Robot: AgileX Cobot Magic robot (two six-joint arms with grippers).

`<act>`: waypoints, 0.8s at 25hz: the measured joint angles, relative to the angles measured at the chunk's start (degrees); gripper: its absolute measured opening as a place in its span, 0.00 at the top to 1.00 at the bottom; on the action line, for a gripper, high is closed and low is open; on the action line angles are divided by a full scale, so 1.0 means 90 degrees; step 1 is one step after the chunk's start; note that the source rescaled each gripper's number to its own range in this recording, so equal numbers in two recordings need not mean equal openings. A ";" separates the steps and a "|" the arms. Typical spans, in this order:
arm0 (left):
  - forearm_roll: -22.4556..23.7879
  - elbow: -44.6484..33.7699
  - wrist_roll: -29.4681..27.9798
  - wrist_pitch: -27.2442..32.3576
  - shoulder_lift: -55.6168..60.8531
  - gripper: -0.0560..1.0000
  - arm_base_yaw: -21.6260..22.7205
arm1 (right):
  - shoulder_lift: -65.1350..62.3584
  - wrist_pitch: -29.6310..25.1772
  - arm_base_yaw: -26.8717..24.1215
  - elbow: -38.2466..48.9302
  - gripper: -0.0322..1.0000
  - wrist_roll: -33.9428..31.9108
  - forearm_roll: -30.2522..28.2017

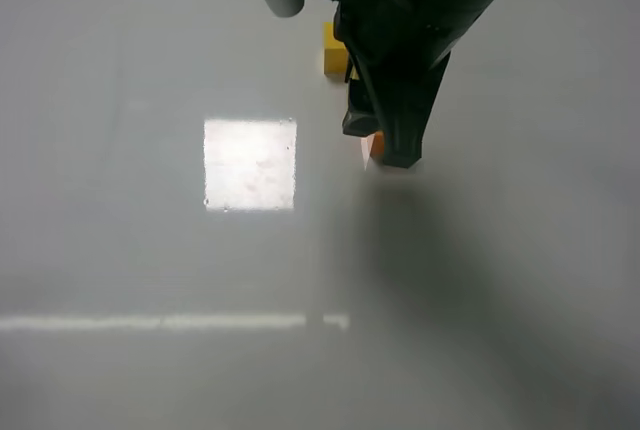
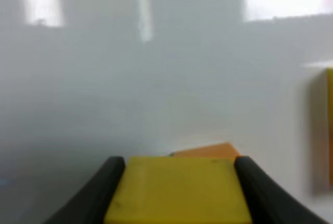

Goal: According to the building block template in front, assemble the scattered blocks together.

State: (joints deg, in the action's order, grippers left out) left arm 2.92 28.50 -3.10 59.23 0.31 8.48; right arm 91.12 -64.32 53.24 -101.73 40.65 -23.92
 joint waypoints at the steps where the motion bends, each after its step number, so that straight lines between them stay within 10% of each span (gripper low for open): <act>1: 0.0000 0.0000 0.0000 0.0000 0.0000 0.22 0.0000 | 0.0051 0.0102 0.0048 -0.0016 0.96 0.0098 0.0000; 20: 0.0000 0.0000 0.0000 0.0000 0.0000 0.22 0.0000 | 0.0748 0.0581 -0.0383 -0.0016 0.96 0.1514 0.0339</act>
State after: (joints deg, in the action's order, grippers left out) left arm 2.92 28.50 -3.10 59.23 0.31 8.48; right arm 97.86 -59.09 49.79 -101.87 54.27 -20.87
